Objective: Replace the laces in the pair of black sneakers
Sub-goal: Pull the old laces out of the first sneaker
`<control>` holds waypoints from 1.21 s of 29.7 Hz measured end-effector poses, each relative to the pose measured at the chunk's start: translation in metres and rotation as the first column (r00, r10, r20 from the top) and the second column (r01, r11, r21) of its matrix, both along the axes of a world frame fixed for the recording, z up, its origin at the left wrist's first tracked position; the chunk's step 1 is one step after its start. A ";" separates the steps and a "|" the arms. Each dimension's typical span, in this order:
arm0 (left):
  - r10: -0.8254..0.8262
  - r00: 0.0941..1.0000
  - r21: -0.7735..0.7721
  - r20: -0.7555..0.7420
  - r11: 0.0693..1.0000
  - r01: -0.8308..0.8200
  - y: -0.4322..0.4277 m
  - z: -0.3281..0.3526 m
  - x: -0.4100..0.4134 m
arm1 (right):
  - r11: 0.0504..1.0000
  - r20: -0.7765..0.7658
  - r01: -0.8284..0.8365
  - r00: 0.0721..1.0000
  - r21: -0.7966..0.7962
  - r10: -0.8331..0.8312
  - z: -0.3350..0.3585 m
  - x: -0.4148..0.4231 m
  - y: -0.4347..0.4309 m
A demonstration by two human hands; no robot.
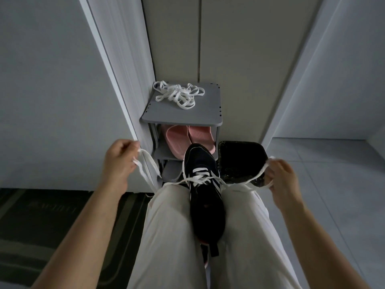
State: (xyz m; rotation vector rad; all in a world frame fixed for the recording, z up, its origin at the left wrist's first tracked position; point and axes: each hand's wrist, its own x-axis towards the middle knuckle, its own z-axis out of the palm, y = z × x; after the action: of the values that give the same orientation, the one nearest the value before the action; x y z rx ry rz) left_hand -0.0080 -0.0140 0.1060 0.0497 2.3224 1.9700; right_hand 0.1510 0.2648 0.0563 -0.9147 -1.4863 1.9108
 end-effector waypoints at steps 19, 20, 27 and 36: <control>-0.603 0.748 -0.646 -0.277 0.693 0.320 0.055 -0.047 0.055 | 0.465 0.554 -0.637 0.768 0.615 0.321 -0.005 -0.040 -0.066; -0.600 0.761 -0.618 -0.245 0.702 0.354 0.054 -0.049 0.055 | 0.427 0.568 -0.652 0.757 0.627 0.322 -0.004 -0.040 -0.066; -0.568 0.822 -0.560 -0.044 0.696 0.450 0.054 -0.047 0.061 | 0.381 0.492 -0.587 0.808 0.714 0.324 -0.003 -0.037 -0.061; -0.503 0.863 -0.543 -0.035 0.735 0.407 0.052 -0.054 0.061 | 0.424 0.584 -0.763 0.647 0.488 0.491 0.006 -0.026 -0.066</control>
State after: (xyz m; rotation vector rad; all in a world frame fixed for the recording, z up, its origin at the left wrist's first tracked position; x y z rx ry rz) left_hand 0.0533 0.0377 0.0517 0.7148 2.5444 1.1015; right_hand 0.1252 0.1988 0.0625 -0.2989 -2.8635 1.3306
